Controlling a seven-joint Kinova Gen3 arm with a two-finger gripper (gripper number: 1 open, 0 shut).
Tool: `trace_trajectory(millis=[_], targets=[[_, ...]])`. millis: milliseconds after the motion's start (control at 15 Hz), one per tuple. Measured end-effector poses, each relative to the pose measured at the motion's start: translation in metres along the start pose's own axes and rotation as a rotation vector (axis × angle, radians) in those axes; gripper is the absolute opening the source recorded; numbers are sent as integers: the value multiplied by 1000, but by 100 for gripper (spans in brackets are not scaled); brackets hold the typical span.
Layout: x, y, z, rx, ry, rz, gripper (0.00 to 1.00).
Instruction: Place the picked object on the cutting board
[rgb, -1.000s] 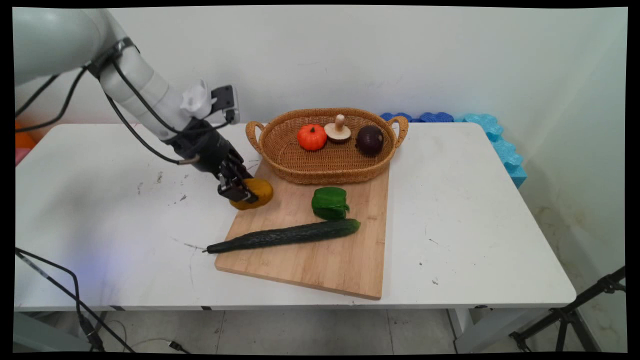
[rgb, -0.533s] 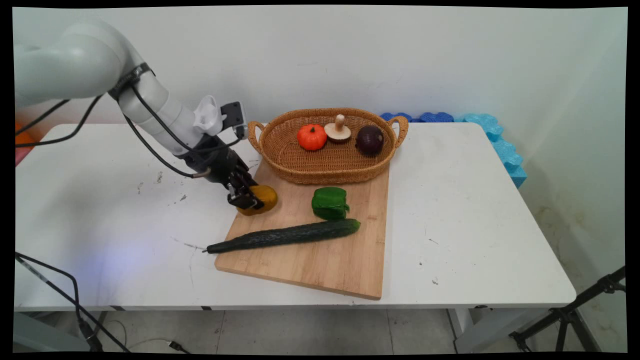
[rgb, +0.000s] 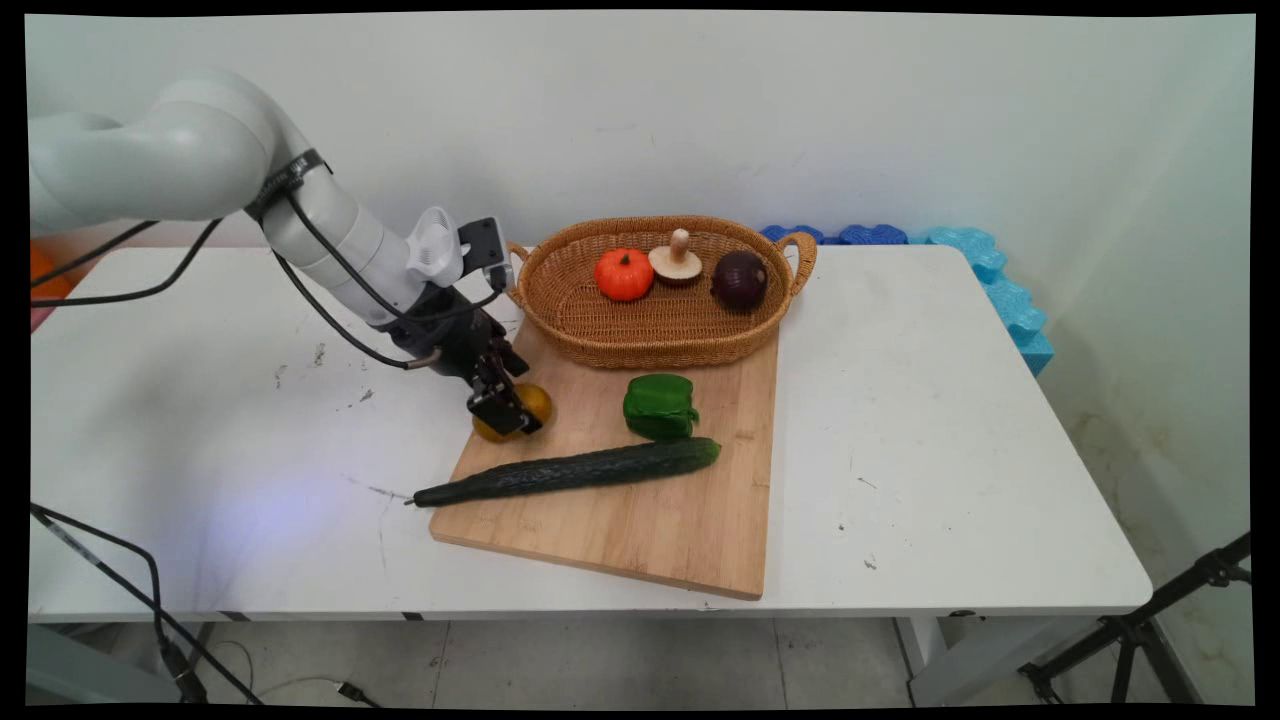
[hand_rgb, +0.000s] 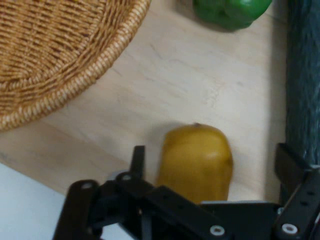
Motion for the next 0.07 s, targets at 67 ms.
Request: trace_trajectory(millis=[67], targets=[[1,1,0,-1,6,6,100]])
